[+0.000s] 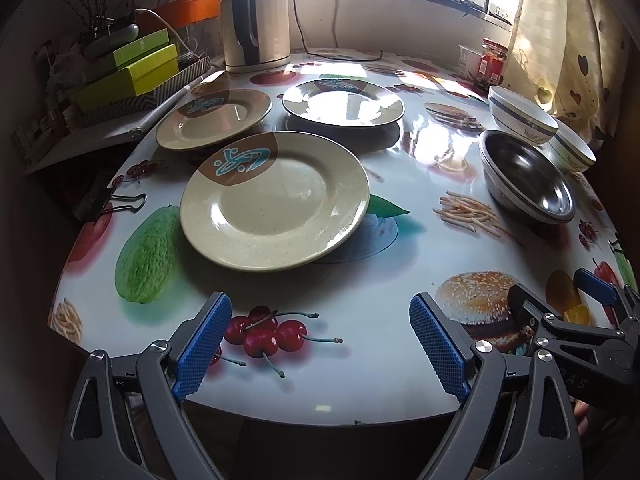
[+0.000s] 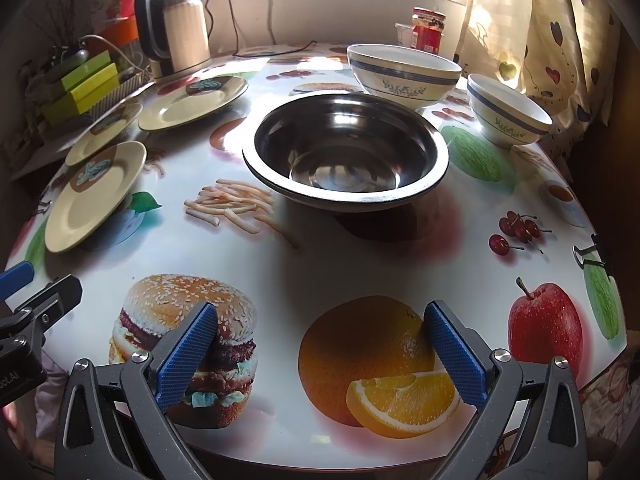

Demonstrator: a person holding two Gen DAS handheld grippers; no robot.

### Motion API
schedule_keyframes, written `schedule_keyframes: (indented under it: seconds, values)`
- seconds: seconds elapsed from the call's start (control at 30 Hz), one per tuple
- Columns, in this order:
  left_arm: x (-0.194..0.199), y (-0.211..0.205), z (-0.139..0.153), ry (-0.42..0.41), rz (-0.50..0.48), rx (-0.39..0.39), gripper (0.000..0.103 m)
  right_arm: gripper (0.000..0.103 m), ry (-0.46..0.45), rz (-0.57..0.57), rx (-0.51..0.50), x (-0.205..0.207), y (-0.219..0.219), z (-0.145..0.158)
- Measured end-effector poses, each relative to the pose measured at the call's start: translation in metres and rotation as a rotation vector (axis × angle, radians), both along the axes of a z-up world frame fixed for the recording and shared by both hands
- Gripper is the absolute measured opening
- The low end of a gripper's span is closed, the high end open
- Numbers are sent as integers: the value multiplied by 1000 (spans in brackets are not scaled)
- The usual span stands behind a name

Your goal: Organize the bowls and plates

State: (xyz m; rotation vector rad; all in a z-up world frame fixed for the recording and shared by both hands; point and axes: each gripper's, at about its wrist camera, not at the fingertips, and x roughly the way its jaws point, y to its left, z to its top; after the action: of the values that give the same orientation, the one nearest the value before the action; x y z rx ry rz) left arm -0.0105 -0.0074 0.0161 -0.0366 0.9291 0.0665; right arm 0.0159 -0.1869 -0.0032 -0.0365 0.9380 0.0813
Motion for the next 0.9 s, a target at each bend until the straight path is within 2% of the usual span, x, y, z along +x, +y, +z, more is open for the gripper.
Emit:
schedule_keyframes:
  seconds: [0.67, 0.9]
  values:
    - [1, -3, 7, -32, -13, 3, 91, 103, 7, 19, 24, -1, -2, 2]
    - [2, 11, 20, -72, -10, -15, 91, 103, -82, 70, 44, -7, 2, 24]
